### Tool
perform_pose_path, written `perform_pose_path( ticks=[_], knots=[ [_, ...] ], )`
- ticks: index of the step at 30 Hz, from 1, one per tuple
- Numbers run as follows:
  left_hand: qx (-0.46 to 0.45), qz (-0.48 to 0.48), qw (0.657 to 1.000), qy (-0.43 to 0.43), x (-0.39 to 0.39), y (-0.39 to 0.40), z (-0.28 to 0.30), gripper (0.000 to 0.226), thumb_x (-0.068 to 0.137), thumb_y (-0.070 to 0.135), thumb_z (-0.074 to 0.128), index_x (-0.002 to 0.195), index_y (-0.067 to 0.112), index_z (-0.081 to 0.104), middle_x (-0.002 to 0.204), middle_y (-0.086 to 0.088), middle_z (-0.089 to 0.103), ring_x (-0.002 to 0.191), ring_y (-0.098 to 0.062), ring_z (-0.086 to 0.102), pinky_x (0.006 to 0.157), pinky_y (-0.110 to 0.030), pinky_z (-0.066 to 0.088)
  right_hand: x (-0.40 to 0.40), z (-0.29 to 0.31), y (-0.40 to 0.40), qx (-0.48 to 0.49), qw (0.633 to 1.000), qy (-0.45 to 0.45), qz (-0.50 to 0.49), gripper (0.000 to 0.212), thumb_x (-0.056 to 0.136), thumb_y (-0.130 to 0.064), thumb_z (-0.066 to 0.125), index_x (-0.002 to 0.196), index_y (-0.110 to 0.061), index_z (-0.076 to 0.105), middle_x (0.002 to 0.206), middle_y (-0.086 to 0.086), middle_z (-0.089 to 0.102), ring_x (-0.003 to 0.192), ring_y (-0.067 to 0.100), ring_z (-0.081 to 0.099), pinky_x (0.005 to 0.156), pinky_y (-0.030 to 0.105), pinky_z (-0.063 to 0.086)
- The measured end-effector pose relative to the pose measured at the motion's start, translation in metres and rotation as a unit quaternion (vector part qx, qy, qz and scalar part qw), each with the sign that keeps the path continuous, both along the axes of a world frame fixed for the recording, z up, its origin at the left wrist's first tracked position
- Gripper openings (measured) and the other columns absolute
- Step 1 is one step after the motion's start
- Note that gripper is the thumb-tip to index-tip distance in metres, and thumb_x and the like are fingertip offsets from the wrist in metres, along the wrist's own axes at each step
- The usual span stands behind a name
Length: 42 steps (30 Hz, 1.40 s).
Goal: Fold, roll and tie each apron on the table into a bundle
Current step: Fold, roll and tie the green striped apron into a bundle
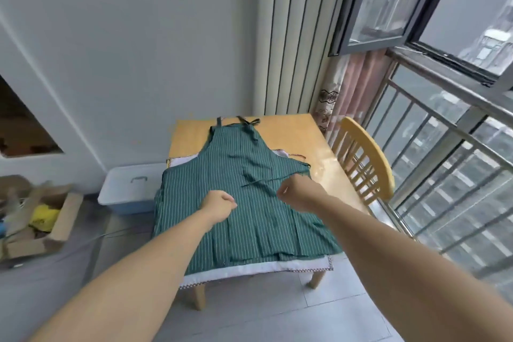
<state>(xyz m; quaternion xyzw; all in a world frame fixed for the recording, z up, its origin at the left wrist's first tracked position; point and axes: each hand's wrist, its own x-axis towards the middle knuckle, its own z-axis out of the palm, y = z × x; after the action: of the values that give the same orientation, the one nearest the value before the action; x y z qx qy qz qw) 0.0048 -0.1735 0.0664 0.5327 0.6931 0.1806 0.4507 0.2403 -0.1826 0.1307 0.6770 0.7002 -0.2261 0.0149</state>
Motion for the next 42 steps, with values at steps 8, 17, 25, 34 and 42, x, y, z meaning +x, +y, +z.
perform_pose_path(
  ticks=[8,17,25,34,42],
  knots=[
    [-0.060,-0.042,0.991,0.108,-0.040,0.037,-0.064,0.041,0.095,0.025,0.068,0.134,0.018,0.056,0.138,-0.003,0.056,0.095,-0.018,0.067,0.090,-0.038,0.056,-0.008,-0.107,0.057,-0.117,0.985,0.070,-0.102,0.045,0.100,-0.008,0.050,0.142,-0.023,0.055,0.115,0.009,0.064,0.055,0.015,0.055,0.050,0.028,0.044],
    [-0.092,-0.112,0.977,0.157,0.011,0.152,-0.095,0.055,0.096,0.029,0.067,0.145,0.020,0.045,0.147,-0.005,0.050,0.110,-0.025,0.064,0.092,-0.035,0.051,0.014,-0.163,0.161,-0.142,0.968,0.118,-0.169,0.070,0.095,0.003,0.041,0.159,-0.024,0.029,0.128,0.014,0.059,0.059,0.018,0.055,0.049,0.031,0.042],
    [-0.108,-0.173,0.945,0.257,0.035,0.227,-0.149,0.109,0.083,0.034,0.080,0.162,0.027,0.005,0.169,-0.003,-0.006,0.156,-0.029,0.000,0.123,-0.054,0.020,0.048,-0.226,0.234,-0.174,0.957,0.132,-0.191,0.066,0.101,-0.010,0.048,0.156,-0.038,0.026,0.107,0.007,0.068,0.051,0.015,0.051,0.043,0.029,0.041],
    [-0.185,-0.242,0.903,0.302,0.040,0.255,-0.186,0.149,0.063,0.052,0.090,0.154,0.035,-0.026,0.158,0.004,-0.041,0.149,-0.027,-0.032,0.116,-0.073,0.010,0.120,-0.223,0.306,-0.176,0.970,-0.166,-0.002,0.008,0.100,-0.013,0.052,0.099,-0.015,0.060,0.097,0.007,0.069,0.082,0.025,0.066,0.060,0.032,0.050],
    [-0.183,-0.248,0.897,0.317,0.042,0.260,-0.190,0.154,0.058,0.056,0.091,0.153,0.037,-0.028,0.157,0.005,-0.043,0.149,-0.026,-0.032,0.115,-0.074,0.016,0.207,-0.192,0.353,-0.070,0.953,-0.217,-0.201,0.075,0.095,-0.002,0.045,0.160,-0.016,0.010,0.163,0.015,0.021,0.134,0.042,0.046,0.098,0.052,0.050]
  ],
)
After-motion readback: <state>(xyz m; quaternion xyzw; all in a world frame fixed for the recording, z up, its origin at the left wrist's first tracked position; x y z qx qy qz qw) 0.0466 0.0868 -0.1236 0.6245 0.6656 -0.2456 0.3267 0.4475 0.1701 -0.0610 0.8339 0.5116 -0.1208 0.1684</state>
